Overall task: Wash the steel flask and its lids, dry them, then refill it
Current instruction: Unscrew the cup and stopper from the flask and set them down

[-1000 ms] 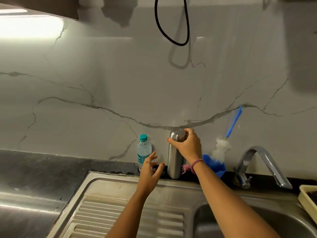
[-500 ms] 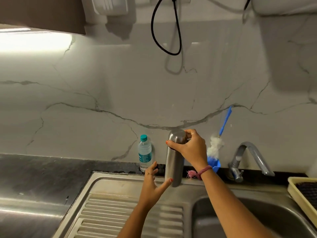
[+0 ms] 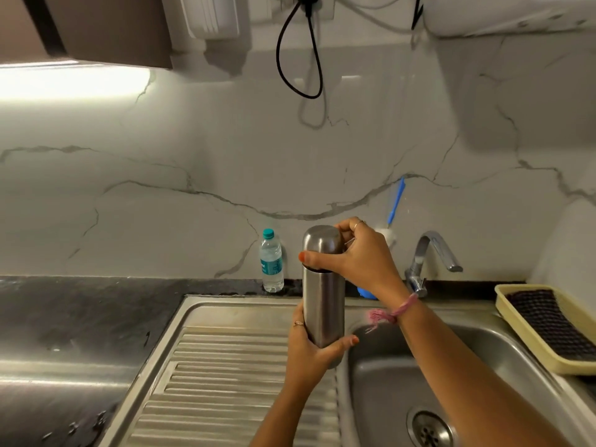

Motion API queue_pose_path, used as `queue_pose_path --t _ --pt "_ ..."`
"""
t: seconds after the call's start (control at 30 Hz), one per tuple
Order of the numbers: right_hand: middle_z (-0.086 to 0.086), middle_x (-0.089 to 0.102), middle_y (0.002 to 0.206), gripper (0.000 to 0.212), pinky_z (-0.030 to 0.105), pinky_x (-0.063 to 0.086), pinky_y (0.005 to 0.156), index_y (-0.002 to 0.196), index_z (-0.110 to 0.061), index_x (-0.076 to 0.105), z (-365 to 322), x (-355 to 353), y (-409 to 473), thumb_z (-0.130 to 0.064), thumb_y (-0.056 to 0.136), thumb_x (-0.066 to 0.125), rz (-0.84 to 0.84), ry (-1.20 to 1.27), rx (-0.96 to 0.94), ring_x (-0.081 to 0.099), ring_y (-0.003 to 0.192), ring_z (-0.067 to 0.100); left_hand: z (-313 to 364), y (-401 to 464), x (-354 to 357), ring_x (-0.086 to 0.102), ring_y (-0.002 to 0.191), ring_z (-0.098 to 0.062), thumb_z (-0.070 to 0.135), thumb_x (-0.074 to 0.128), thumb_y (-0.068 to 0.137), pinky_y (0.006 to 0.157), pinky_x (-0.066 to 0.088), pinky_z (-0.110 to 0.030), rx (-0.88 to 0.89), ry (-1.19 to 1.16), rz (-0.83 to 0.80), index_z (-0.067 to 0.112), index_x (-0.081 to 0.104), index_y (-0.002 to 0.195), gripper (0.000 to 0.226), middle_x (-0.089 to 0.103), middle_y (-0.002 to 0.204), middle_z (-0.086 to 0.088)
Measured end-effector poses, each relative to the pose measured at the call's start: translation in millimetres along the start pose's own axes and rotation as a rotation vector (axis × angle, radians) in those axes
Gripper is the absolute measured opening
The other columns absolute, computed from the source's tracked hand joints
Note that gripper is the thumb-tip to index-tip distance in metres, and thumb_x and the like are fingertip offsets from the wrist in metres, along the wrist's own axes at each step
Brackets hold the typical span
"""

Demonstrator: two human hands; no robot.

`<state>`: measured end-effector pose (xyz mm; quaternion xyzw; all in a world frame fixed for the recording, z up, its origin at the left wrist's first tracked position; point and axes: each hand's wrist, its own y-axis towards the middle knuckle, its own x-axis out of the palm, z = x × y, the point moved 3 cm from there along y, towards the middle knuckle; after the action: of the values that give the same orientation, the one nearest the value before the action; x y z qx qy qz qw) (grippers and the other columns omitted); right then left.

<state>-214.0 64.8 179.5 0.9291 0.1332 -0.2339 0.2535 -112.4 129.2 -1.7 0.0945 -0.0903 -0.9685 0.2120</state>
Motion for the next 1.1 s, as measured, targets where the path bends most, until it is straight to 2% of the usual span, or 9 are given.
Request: queue_pose_path --t 0.07,0.17,0.3,0.43,0.6,0.7,0.93,1.0,1.1 --pt "-0.013 0.062 0.093 0.069 0.008 0.048 0.062 0.107 -0.023 0.051 -7 -5 -10 -0.057 0.056 0.082 -0.052 -0.027 -0.005 0.060 0.083 0.000 6 -14 -1 0.065 0.102 -0.007 0.034 0.095 0.059 0.083 0.058 -0.025 0.005 0.001 0.037 0.035 0.043 0.130 0.089 0.063 0.115 0.011" --pt "-0.009 0.060 0.102 0.074 0.016 0.050 0.072 0.116 -0.021 0.049 -17 -15 -21 -0.060 0.060 0.079 -0.173 -0.159 -0.002 0.059 0.089 0.006 9 -30 -5 0.070 0.094 -0.011 0.018 0.095 0.061 0.076 0.059 -0.024 0.001 -0.018 0.088 0.031 0.052 0.125 0.078 0.070 0.103 0.009" --pt "-0.003 0.061 0.110 0.072 0.029 0.053 0.080 0.123 -0.020 0.045 -28 -25 -32 -0.069 0.073 0.061 -0.364 -0.467 0.000 0.059 0.092 0.014 8 -43 -10 0.069 0.092 -0.008 0.013 0.094 0.061 0.075 0.057 -0.020 0.004 -0.001 0.061 0.035 0.052 0.125 0.079 0.070 0.104 0.011" --pt "0.006 0.058 0.118 0.082 0.032 0.045 0.076 0.127 -0.014 0.046 -28 -20 -41 -0.079 0.079 0.036 -0.284 -0.811 -0.018 0.057 0.101 0.024 10 -55 -7 0.067 0.096 -0.004 0.017 0.093 0.059 0.078 0.054 -0.016 0.006 0.060 0.006 0.042 0.047 0.128 0.086 0.067 0.110 0.014" --pt "0.001 0.060 0.093 0.049 0.027 0.044 0.069 0.098 -0.015 0.054 -27 -19 -44 -0.062 0.087 0.045 -0.220 -0.739 -0.099 0.054 0.080 0.015 9 -61 -4 0.068 0.096 -0.005 0.018 0.094 0.057 0.078 0.056 -0.017 -0.027 0.038 -0.058 0.029 0.049 0.134 0.089 0.068 0.112 0.007" --pt "-0.003 0.058 0.082 0.042 0.027 0.046 0.066 0.085 -0.018 0.053 -26 -24 -43 -0.060 0.085 0.050 -0.196 -0.687 -0.150 0.053 0.074 0.014 10 -58 -7 0.068 0.098 -0.006 0.021 0.094 0.055 0.082 0.057 -0.022 -0.034 0.054 -0.101 0.030 0.050 0.135 0.092 0.068 0.113 0.009" --pt "-0.002 0.063 0.076 0.043 0.035 0.054 0.070 0.087 -0.015 0.061 -21 -31 -28 -0.057 0.083 0.055 -0.178 -0.581 -0.288 0.058 0.070 0.014 27 -45 -16 0.066 0.095 -0.002 0.013 0.094 0.059 0.074 0.055 -0.016 -0.004 0.082 -0.137 0.037 0.051 0.127 0.083 0.067 0.109 0.012" --pt "-0.002 0.064 0.078 0.040 0.034 0.055 0.070 0.090 -0.016 0.062 -20 -33 -24 -0.055 0.083 0.057 -0.187 -0.571 -0.305 0.058 0.070 0.013 32 -42 -16 0.065 0.096 0.000 0.012 0.093 0.060 0.073 0.054 -0.014 -0.017 0.065 -0.156 0.037 0.050 0.128 0.084 0.066 0.110 0.014" --pt "-0.005 0.065 0.083 0.034 0.024 0.054 0.067 0.095 -0.022 0.062 -26 -35 -20 -0.053 0.082 0.061 -0.299 -0.476 -0.362 0.060 0.073 0.010 31 -41 -15 0.067 0.100 -0.008 0.015 0.094 0.058 0.079 0.057 -0.022 -0.073 0.030 -0.230 0.034 0.052 0.126 0.082 0.068 0.112 0.008"
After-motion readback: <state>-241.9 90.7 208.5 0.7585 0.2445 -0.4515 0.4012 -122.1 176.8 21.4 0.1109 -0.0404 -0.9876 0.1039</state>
